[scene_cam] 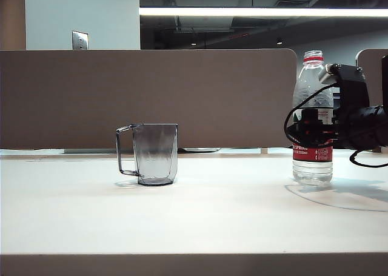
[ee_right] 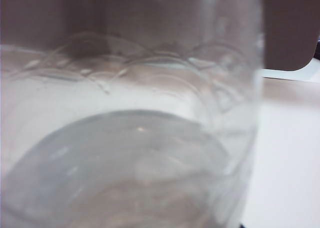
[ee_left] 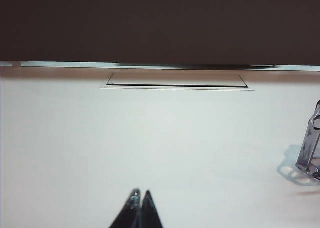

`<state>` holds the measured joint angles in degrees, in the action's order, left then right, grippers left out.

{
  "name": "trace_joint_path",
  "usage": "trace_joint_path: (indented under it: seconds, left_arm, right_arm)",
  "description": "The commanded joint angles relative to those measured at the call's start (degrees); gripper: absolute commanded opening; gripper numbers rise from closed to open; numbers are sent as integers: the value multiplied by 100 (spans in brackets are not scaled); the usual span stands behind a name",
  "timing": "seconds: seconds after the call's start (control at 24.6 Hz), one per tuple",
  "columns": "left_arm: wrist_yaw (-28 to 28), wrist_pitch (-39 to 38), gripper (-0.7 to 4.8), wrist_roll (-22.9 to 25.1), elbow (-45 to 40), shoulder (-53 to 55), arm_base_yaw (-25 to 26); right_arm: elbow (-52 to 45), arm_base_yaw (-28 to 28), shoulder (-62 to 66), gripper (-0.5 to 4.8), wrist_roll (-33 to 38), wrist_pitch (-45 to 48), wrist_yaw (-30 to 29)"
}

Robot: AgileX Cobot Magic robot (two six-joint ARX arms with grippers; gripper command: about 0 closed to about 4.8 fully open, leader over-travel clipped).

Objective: Pick up the mineral water bottle on the table and pour water into the mug until it's half full.

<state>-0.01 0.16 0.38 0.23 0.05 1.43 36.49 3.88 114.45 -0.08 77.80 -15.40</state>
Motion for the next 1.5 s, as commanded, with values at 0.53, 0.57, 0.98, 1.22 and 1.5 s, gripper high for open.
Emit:
trace_joint_path:
  seconds: [0.53,0.57,0.98,1.22,1.5]
  left_arm:
    - [22,61,-5,2,17,0,4]
    - [22,61,-5,2,17,0,2]
    - [22,59,-5,2,17,0,4]
    - [24,59,-5,2,17,0,4]
    - [24,59,-5,2,17,0,4]
  right_arm:
    - [17,9,-31,322,4,234,2]
    - [17,9,-63,322,4,234,4]
    - [17,87,-452,304,2,90,-20]
    - [26,247,-796,304,-81,-275,2]
    - [483,745,-977,304,-730,-1335,4]
